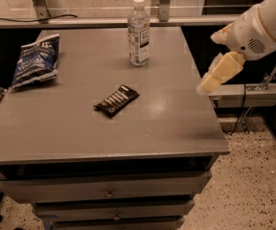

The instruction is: Move blue plastic bottle near blue chip bag

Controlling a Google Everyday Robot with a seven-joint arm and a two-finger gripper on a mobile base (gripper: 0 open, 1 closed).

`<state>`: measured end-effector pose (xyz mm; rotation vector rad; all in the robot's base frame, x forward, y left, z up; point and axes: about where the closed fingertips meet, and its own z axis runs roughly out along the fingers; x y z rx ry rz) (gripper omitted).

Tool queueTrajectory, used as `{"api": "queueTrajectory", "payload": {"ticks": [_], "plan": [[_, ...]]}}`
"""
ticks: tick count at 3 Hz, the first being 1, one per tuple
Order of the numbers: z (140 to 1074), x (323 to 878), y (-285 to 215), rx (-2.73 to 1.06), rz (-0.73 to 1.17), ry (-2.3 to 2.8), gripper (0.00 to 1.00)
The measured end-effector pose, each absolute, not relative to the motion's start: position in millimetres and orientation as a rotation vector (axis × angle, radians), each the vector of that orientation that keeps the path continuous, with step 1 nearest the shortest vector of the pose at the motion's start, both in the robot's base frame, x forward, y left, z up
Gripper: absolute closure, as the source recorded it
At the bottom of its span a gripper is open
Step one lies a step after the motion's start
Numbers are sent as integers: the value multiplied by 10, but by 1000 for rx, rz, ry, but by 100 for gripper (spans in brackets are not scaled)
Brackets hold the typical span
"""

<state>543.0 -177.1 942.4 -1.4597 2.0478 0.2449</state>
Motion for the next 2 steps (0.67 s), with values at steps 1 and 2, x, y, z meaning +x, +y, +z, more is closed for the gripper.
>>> {"api": "queueTrajectory", "payload": {"ticks": [1, 2], "plan": [[9183, 5827, -1389, -1405, 378, 1969, 0], [8991, 6251, -949, -1356, 518, 1828, 0]]}}
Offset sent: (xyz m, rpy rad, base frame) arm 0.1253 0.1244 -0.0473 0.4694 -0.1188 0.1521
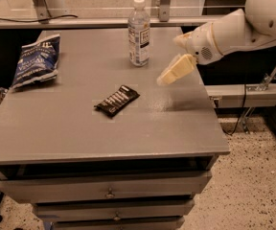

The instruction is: Move blue plastic bottle near blue chip bag

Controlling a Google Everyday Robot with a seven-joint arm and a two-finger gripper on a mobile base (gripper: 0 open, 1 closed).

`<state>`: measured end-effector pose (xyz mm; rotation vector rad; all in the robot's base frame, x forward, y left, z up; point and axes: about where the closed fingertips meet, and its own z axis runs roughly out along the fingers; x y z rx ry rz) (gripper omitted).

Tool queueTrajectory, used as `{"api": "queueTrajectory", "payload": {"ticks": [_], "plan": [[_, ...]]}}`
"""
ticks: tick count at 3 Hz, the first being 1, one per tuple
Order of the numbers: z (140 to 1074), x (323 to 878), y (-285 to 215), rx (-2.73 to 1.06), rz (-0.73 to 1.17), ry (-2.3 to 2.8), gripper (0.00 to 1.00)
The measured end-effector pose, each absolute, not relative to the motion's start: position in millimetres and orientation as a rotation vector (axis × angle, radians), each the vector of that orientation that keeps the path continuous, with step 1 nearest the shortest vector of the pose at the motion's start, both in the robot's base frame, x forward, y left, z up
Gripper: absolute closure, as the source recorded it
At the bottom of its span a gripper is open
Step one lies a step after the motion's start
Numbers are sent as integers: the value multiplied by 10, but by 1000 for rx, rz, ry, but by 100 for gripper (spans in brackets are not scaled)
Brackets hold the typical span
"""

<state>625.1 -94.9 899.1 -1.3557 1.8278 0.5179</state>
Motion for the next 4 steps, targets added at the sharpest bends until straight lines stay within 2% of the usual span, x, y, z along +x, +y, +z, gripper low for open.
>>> {"api": "queueTrajectory", "payload": {"ticks": [2, 4], "plan": [[8978, 6281, -981, -1329, 533, 1838, 0], [8783, 6987, -707, -1288, 507, 1716, 0]]}}
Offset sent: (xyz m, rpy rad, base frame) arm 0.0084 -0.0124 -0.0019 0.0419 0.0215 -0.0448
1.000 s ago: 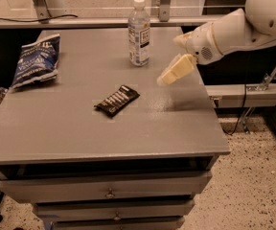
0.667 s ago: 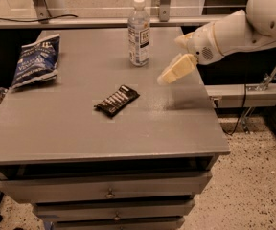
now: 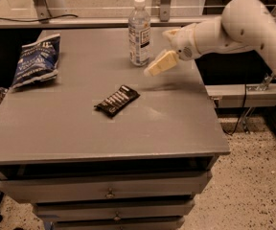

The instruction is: Move blue plastic bottle near blue chip bag

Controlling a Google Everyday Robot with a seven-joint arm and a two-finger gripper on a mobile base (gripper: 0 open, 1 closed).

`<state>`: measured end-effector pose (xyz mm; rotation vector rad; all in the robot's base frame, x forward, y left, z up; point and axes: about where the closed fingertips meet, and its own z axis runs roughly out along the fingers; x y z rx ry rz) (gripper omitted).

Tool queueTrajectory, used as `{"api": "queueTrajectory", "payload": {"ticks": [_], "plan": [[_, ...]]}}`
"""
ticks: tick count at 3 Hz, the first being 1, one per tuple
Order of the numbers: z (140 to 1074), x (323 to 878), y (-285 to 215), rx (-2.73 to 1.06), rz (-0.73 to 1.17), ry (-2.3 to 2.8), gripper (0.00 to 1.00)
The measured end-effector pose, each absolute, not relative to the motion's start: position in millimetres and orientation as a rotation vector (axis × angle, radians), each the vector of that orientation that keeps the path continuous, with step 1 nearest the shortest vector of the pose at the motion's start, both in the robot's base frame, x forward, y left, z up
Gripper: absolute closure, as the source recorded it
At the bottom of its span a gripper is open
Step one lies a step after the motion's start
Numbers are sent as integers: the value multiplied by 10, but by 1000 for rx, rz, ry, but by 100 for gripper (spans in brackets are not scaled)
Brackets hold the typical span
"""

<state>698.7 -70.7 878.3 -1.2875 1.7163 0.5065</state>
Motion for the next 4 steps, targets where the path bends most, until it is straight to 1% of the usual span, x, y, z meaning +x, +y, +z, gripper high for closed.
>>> {"api": "queueTrajectory", "payload": {"ticks": [1, 2, 3, 4], "plan": [[8791, 7397, -644, -1286, 445, 1658, 0], [8893, 7684, -535, -1231, 451, 1661, 0], [8960, 7805, -386, -1144, 551, 1693, 0], [8998, 7861, -270, -1040, 678, 1704, 12]]}}
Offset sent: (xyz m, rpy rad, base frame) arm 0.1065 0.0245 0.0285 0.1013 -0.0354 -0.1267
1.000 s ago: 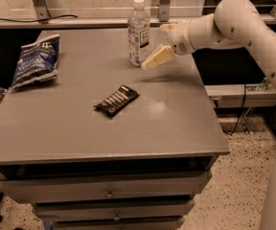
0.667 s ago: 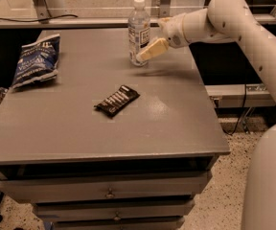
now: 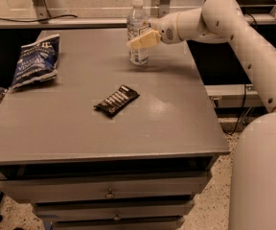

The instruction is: Move blue plastic bottle near blue chip bag

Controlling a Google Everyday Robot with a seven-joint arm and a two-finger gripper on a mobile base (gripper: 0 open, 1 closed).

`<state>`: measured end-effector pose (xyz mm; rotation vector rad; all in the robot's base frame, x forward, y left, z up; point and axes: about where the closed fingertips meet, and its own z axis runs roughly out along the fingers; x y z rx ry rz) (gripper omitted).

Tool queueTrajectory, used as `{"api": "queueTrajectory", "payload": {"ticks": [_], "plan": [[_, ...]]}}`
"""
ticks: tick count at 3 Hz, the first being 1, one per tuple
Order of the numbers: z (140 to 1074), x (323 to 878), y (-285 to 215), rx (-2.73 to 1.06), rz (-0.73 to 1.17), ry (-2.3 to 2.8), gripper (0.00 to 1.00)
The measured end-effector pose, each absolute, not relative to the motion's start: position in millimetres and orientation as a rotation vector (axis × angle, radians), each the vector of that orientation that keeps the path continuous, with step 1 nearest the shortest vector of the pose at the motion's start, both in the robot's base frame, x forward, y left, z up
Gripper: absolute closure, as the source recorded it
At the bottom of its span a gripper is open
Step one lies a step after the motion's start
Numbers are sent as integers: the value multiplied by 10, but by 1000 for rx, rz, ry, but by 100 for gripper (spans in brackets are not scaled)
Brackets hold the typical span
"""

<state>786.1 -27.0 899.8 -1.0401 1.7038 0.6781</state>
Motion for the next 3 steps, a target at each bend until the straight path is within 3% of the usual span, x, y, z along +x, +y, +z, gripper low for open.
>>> {"api": "queueTrajectory", "payload": {"ticks": [3], "plan": [[9250, 7661, -86, -866, 871, 1609, 83]]}}
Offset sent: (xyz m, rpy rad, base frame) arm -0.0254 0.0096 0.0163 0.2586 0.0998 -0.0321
